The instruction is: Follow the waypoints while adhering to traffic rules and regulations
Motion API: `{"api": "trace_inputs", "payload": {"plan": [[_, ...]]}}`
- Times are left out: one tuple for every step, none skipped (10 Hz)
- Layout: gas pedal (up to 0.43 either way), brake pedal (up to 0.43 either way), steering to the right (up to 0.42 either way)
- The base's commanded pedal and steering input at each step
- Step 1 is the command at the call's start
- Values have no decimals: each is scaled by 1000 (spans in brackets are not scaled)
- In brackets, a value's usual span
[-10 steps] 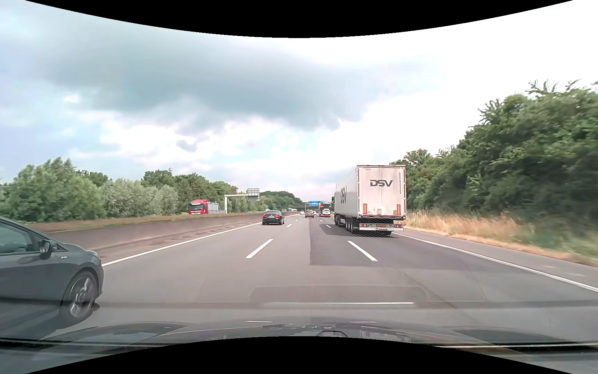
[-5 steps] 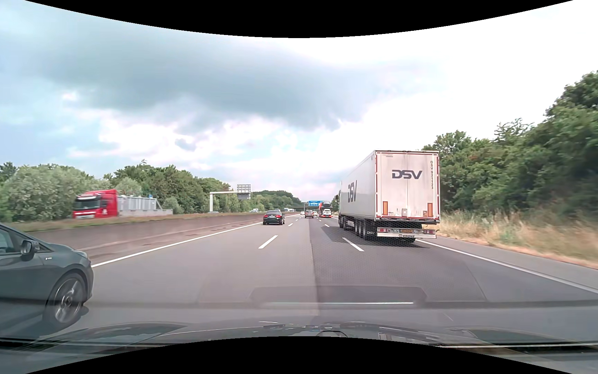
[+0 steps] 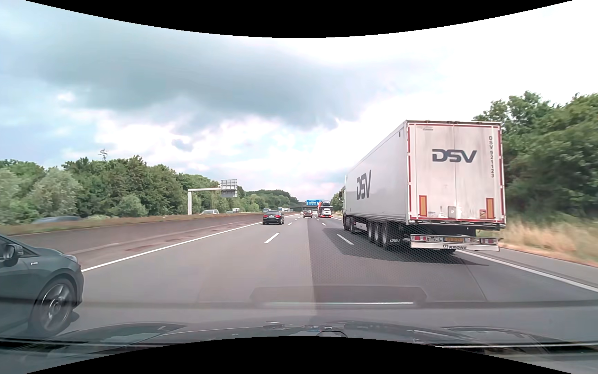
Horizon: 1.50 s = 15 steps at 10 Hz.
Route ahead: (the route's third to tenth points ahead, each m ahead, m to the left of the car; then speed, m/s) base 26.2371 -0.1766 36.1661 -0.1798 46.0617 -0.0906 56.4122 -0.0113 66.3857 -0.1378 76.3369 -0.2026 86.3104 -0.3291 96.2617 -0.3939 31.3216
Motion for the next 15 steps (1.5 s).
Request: {"api": "trace_inputs", "payload": {"plan": [[118, 0, 0], [118, 0, -1], [118, 0, -1], [118, 0, -1], [118, 0, -1], [118, 0, -1], [118, 0, -1], [118, 0, 0], [130, 0, 0], [138, 0, 0], [157, 0, 0], [169, 0, 0], [177, 0, -1], [189, 0, -1], [189, 0, -1]]}}
